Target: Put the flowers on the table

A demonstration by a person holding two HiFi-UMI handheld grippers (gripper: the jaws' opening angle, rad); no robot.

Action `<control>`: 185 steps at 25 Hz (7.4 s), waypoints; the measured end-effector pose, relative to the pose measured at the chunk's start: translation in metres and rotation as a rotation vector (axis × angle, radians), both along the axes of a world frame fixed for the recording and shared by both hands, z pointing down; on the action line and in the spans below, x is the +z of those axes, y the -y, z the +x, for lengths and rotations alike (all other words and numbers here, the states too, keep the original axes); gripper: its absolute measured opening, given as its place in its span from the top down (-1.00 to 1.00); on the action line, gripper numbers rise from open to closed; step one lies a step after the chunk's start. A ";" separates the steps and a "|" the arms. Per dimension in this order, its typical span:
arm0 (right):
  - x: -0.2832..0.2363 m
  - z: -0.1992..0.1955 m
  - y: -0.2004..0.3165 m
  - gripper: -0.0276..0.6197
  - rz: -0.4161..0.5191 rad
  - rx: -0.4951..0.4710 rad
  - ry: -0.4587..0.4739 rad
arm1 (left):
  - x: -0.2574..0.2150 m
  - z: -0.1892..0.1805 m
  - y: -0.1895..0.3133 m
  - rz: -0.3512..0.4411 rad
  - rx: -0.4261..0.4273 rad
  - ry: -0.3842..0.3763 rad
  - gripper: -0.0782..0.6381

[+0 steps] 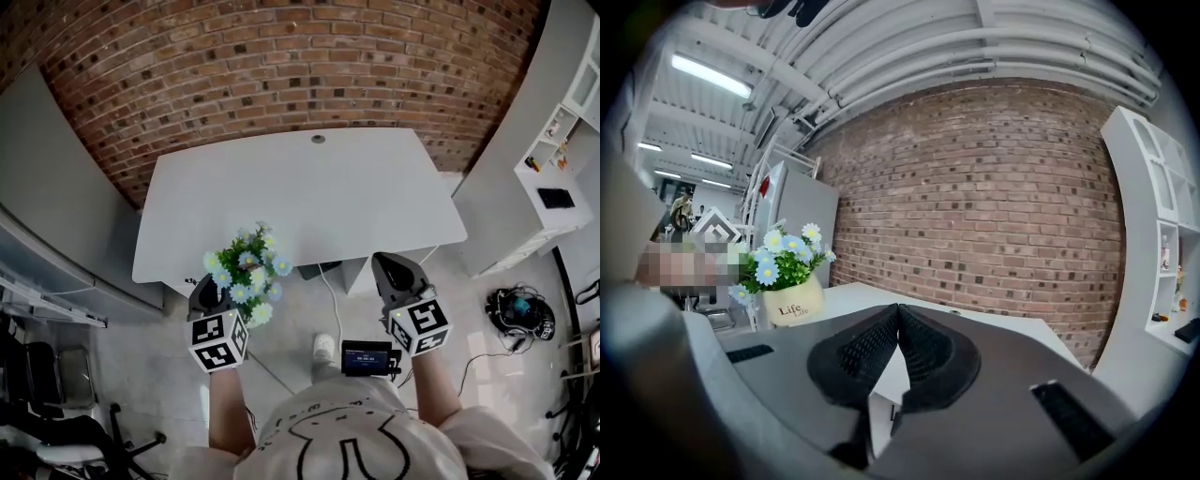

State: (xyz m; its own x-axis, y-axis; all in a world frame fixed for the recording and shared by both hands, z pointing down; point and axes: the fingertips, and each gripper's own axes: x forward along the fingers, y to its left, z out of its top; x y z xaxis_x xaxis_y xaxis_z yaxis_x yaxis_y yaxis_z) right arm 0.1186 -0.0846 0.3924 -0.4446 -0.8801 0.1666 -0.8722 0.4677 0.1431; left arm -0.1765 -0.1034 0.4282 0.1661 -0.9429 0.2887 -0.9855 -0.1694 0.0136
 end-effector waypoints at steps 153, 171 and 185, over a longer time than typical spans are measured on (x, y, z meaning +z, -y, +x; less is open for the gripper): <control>0.083 0.012 0.321 0.87 -0.258 -0.011 0.040 | 0.046 0.014 0.311 -0.093 0.047 -0.006 0.75; 0.012 0.001 0.307 0.87 -0.048 0.050 0.029 | -0.037 0.005 0.305 0.180 0.120 0.003 0.75; -0.013 0.000 0.305 0.87 0.043 0.050 0.000 | -0.055 0.007 0.310 0.247 0.154 0.010 0.75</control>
State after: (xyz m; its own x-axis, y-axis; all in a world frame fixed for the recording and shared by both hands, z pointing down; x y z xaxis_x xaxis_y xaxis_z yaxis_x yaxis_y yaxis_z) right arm 0.1187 -0.3901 0.3798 -0.4001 -0.9075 0.1280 -0.8941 0.4172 0.1627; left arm -0.1697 -0.4138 0.3727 0.3112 -0.9487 0.0561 -0.9477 -0.3142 -0.0560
